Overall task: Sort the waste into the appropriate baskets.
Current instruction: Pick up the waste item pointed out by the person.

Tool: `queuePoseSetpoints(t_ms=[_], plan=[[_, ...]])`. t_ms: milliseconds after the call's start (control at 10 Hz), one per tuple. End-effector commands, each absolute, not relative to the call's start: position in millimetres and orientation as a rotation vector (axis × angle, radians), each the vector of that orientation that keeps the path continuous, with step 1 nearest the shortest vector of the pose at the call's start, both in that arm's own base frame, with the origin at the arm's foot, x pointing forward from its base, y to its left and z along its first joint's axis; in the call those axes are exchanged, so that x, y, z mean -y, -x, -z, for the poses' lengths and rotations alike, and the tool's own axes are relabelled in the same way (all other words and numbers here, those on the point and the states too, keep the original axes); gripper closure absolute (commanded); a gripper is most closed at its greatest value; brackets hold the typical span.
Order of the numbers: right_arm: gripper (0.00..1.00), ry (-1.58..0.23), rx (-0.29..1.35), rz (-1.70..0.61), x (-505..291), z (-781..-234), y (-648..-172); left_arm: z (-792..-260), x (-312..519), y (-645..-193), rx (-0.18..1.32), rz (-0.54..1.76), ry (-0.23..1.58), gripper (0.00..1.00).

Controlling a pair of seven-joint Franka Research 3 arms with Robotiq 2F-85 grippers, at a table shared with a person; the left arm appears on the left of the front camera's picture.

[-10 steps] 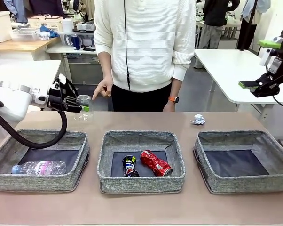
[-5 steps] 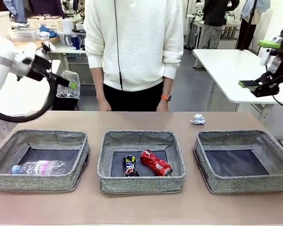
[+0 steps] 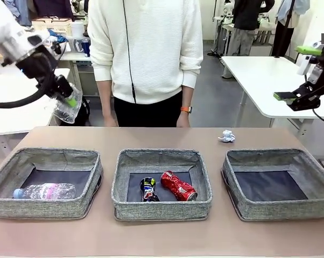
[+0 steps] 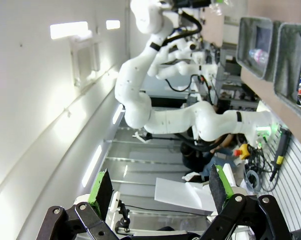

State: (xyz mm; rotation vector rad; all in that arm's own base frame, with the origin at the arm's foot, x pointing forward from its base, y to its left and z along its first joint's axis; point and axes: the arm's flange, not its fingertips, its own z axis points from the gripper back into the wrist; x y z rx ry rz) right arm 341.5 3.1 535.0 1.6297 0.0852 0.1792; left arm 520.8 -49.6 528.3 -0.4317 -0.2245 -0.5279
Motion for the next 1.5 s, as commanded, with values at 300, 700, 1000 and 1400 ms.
queuePoseSetpoints(t_ms=[300, 700, 1000, 1400], plan=[[0.00, -1.632, -0.086, -0.188, -1.6, -537.3, -339.4, -536.7, 61.3, -523.1, 0.190, 0.482, 0.462, 0.63], [0.00, -1.632, -0.086, -0.188, -1.6, -537.3, -339.4, -567.1, 102.0, -520.5, 0.059, 0.312, 0.390, 0.63], [0.00, -1.632, -0.086, -0.188, -1.6, -537.3, -339.4, -610.6, 178.5, -491.8, 0.000, 0.317, 0.357, 0.63], [0.00, -1.632, -0.086, -0.188, -1.6, -537.3, -339.4, -640.1, 304.5, -456.9, -0.133, 0.020, 0.176, 0.63]])
